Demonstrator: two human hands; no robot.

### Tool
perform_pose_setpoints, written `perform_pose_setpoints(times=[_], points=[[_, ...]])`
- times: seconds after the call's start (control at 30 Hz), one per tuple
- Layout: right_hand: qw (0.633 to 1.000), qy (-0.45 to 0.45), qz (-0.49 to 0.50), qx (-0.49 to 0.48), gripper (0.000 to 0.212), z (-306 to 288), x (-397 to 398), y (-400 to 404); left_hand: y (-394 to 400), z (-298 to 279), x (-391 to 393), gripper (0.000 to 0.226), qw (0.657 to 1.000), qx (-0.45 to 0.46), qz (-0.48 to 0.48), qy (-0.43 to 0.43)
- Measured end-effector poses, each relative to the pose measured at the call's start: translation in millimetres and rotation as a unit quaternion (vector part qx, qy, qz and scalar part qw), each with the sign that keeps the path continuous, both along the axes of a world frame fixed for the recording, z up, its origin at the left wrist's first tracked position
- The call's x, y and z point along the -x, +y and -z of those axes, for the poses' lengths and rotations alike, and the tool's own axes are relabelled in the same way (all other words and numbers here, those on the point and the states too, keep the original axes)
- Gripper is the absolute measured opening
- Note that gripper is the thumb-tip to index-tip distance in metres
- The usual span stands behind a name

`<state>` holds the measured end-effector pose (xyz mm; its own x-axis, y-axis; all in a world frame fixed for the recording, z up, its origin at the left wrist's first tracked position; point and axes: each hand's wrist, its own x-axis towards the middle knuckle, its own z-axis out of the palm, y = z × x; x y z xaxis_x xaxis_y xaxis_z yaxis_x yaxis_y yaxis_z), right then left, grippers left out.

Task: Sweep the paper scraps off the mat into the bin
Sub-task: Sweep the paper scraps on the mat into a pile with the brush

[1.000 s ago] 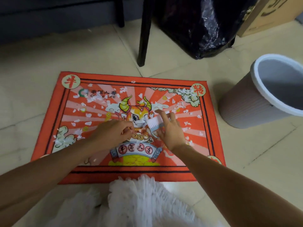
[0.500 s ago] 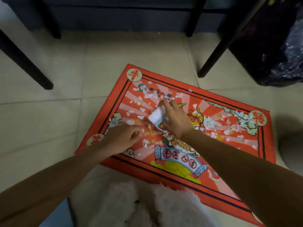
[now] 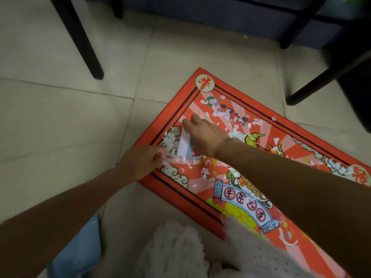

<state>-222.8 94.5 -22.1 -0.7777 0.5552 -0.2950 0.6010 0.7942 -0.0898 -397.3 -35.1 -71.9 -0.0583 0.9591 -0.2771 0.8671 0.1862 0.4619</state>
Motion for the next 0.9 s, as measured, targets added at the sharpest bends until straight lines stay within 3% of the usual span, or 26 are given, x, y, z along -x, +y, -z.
perform_pose_setpoints(times=[0.17,0.4,0.63,0.7,0.9], points=[[0.997,-0.05,-0.061,-0.011,0.048,4,31,-10,-14,21,13,0.014,0.997,-0.045,-0.058,0.015],[0.992,-0.052,-0.113,-0.021,0.048,23,58,-33,-23,53,15,0.061,0.993,-0.06,-0.046,0.091],[0.98,-0.021,-0.183,0.079,0.046,39,62,-34,-35,69,10,0.112,0.999,-0.037,-0.035,0.005],[0.979,-0.022,-0.187,0.077,0.046,36,60,-34,-37,71,9,0.118,0.999,-0.021,-0.034,-0.001],[0.974,-0.136,-0.183,0.014,0.036,26,62,-35,-33,68,5,0.126,0.999,0.016,-0.038,0.027]])
